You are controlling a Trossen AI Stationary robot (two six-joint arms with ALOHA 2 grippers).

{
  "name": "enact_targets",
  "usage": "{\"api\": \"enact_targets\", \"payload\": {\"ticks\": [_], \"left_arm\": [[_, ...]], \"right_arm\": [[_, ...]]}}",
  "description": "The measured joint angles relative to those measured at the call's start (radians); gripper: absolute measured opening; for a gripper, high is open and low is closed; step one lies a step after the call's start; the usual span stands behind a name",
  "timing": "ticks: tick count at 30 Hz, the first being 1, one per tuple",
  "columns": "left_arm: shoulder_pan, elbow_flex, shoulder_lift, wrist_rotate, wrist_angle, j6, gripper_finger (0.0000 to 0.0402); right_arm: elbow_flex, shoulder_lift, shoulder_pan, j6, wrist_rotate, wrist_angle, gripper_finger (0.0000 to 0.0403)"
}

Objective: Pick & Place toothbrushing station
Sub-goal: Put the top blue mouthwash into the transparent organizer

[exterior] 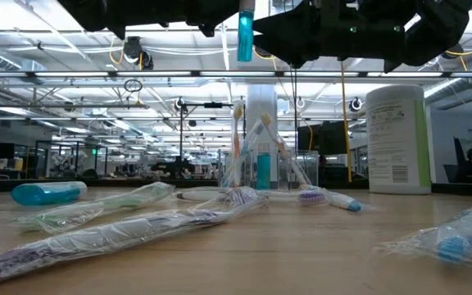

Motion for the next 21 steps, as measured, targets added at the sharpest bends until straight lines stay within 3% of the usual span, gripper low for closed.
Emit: {"api": "enact_targets", "payload": {"ticks": [9, 14, 19, 21], "left_arm": [[0.000, 0.000, 0.000, 0.000, -0.020, -0.005, 0.0106], [0.000, 0.000, 0.000, 0.065, -0.031, -0.009, 0.0106], [0.000, 0.000, 0.000, 0.126, -0.030, -0.009, 0.0106], [0.000, 0.000, 0.000, 0.148, -0.030, -0.007, 0.0106]], "right_arm": [[0.000, 0.000, 0.000, -0.007, -0.001, 0.000, 0.0277], [0.000, 0.000, 0.000, 0.026, -0.007, -0.004, 0.0302], [0.000, 0.000, 0.000, 0.028, -0.173, -0.006, 0.0315], [0.000, 0.000, 0.001, 0.028, -0.192, -0.004, 0.0315]]}}
